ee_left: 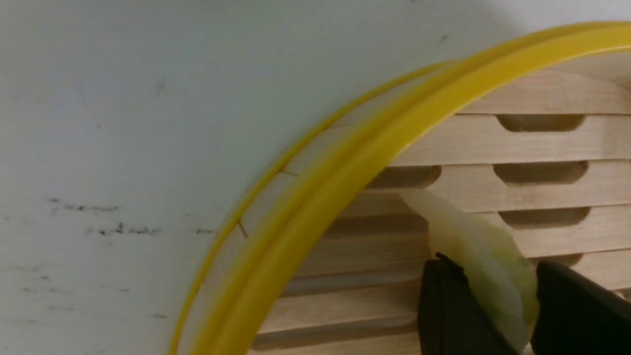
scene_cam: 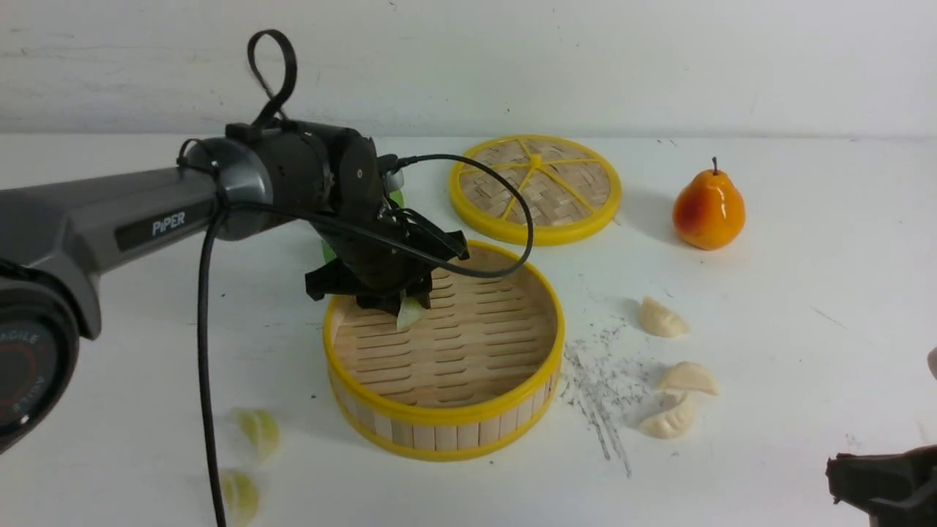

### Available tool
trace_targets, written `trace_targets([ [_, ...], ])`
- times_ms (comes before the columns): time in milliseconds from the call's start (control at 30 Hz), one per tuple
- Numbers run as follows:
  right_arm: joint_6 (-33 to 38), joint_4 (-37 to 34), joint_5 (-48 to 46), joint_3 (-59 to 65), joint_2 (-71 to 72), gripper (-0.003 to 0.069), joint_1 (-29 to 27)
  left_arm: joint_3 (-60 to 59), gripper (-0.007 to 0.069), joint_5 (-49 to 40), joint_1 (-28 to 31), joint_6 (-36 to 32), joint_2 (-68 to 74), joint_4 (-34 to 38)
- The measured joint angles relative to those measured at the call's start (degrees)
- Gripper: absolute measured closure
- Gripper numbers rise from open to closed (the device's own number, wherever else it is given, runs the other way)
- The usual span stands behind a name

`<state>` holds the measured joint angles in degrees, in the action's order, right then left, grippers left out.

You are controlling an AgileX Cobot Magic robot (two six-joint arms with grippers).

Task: Put the dumplings into the steamer on the white table.
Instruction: 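Place the dumpling into the bamboo steamer basket with the left gripper, then reach for and grasp a dumpling on the table with the left gripper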

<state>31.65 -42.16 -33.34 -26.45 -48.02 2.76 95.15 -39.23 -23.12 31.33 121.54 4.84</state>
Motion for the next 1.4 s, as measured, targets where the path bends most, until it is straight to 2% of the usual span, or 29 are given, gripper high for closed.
trace_targets([
  [167,0.0,0.0,0.0,0.0,0.0,0.0625,0.0,0.4,0.0404,0.2,0.0,0.5,0.2,-0.1],
  [333,0.0,0.0,-0.3,0.0,0.0,0.0618,0.0,2.9,0.0237,-4.8,0.0,-0.4,0.3,-0.2],
  [433,0.0,0.0,-0.3,0.0,0.0,0.0618,0.0,4.8,0.0195,-9.3,0.0,-2.9,-2.2,-0.8],
  [567,0.0,-0.1,-0.4,0.0,0.0,0.0617,0.0,5.6,0.0195,-13.9,0.0,-6.2,-10.4,-4.5],
  [700,0.0,-0.5,-0.4,0.0,0.0,0.0616,0.0,5.7,0.0223,-22.4,0.0,-9.9,-19.7,-7.7],
  [800,0.0,-0.9,-0.4,0.0,0.0,0.0615,0.0,2.1,0.0246,-27.6,0.0,-12.1,-25.0,-7.9],
  [867,0.1,-0.9,-0.4,0.0,0.0,0.0613,0.0,-2.1,0.0256,-27.8,0.0,-12.6,-27.3,-7.6],
  [1033,0.1,-0.9,-0.4,0.0,0.0,0.0607,0.0,-19.9,0.0265,-19.5,0.0,-11.6,-33.0,-7.4],
  [1133,0.1,-0.9,-0.4,0.0,0.0,0.0604,0.0,-30.8,0.0268,-8.4,0.5,-4.6,-34.8,-9.3],
  [1267,0.1,-1.0,-0.2,0.0,0.0,0.0603,0.0,-39.9,0.0268,6.1,1.6,8.9,-33.1,-12.2],
  [1400,0.1,-1.2,-0.2,0.0,0.0,0.0603,0.0,-41.0,0.0268,9.5,1.7,16.8,-29.9,-16.4],
])
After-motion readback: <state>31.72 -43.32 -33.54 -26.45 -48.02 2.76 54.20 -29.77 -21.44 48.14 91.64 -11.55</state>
